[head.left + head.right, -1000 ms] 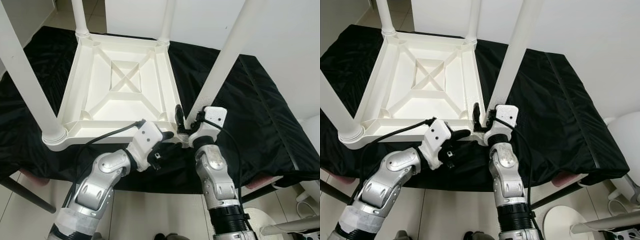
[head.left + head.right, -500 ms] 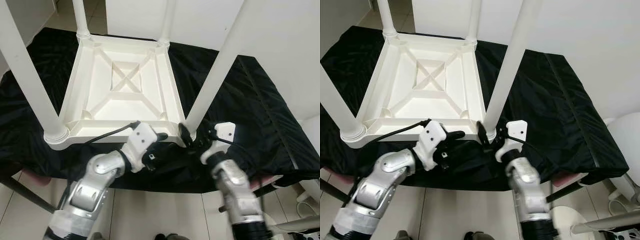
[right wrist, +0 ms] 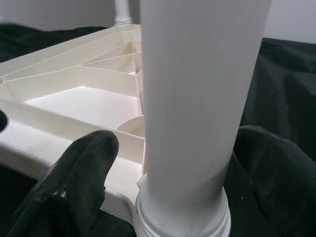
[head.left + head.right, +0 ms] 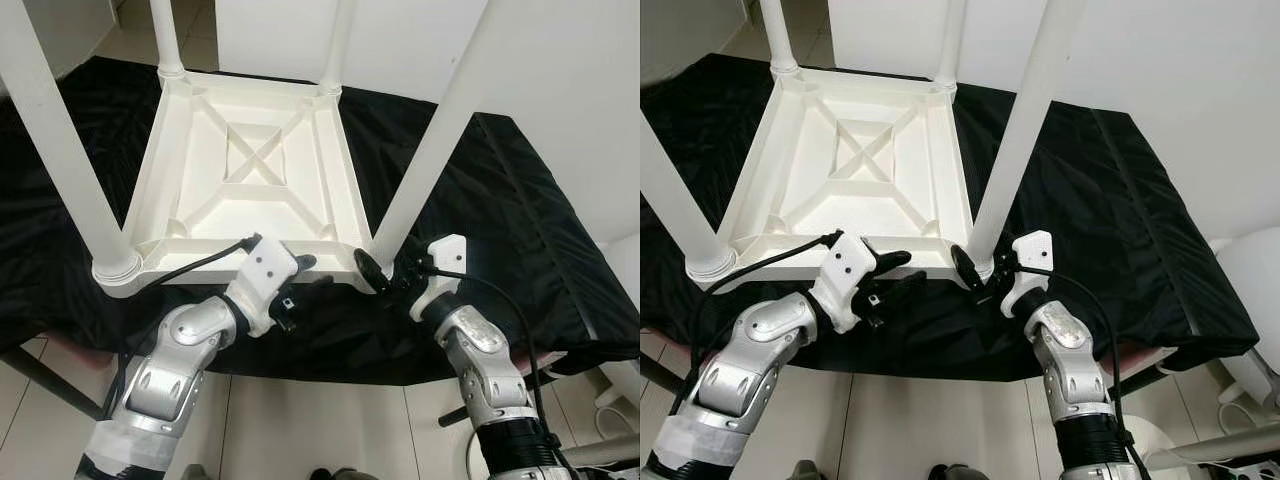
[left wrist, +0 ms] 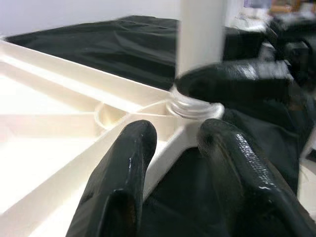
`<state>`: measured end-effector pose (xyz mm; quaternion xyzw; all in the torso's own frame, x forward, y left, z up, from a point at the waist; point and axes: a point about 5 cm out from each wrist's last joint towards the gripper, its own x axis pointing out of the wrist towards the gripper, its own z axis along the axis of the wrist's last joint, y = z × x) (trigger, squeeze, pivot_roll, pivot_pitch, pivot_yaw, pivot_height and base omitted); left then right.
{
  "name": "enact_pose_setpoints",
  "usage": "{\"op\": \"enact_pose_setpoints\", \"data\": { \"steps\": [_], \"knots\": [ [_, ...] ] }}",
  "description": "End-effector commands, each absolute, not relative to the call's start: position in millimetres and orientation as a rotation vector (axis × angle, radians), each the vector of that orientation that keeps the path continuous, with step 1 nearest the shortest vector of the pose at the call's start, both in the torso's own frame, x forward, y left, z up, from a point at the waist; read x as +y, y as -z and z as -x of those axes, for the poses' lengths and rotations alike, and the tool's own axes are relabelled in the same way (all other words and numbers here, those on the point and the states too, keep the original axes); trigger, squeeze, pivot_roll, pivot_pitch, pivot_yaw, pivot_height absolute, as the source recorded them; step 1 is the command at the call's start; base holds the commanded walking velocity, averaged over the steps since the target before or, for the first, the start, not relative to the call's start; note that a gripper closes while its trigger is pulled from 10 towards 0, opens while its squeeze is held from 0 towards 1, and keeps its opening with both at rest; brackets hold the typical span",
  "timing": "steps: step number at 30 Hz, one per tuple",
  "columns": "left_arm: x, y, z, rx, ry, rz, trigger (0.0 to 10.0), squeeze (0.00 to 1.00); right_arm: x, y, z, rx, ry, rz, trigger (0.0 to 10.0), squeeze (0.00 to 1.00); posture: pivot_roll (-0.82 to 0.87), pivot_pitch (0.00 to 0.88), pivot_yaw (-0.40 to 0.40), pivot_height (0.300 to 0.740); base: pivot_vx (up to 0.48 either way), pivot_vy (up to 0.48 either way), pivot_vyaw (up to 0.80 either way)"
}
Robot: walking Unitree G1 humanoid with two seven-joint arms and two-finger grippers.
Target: Building children table
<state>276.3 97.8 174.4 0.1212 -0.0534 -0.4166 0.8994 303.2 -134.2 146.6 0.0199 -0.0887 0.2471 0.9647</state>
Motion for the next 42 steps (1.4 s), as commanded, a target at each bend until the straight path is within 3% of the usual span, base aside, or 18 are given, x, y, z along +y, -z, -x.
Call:
{"op": "enact_pose_setpoints", "data": {
  "steps": [1, 8, 21, 29, 42],
  "knots": [
    [99, -176, -276, -0.135, 0.814, -0.234, 10.0, 0.0, -135, -143, -303, -0.169, -0.491, -0.034, 10.0, 0.0, 0.09, 0.104, -0.124, 0.74, 0.0, 0.0, 0.0],
    [115, -182, -287, -0.147, 0.712, -0.223, 10.0, 0.0, -84, -143, -305, -0.21, -0.419, -0.165, 10.0, 0.0, 0.09, 0.117, -0.124, 0.74, 0.0, 0.0, 0.0],
    [119, -178, -293, -0.143, 0.65, -0.226, 10.0, 0.0, -109, -143, -313, -0.223, -0.353, -0.127, 10.0, 0.0, 0.07, 0.124, -0.112, 0.74, 0.0, 0.0, 0.0],
    [120, -182, -310, -0.136, 0.625, -0.26, 10.0, 0.0, -91, -158, -336, -0.274, -0.45, -0.058, 10.0, 0.0, 0.05, 0.122, -0.099, 0.74, 0.0, 0.0, 0.0],
    [123, -175, -312, -0.104, 0.576, -0.267, 10.0, 0.0, -77, -157, -340, -0.272, -0.492, -0.076, 10.0, 0.0, 0.05, 0.132, -0.106, 0.74, 0.0, 0.0, 0.0]
  ]
}}
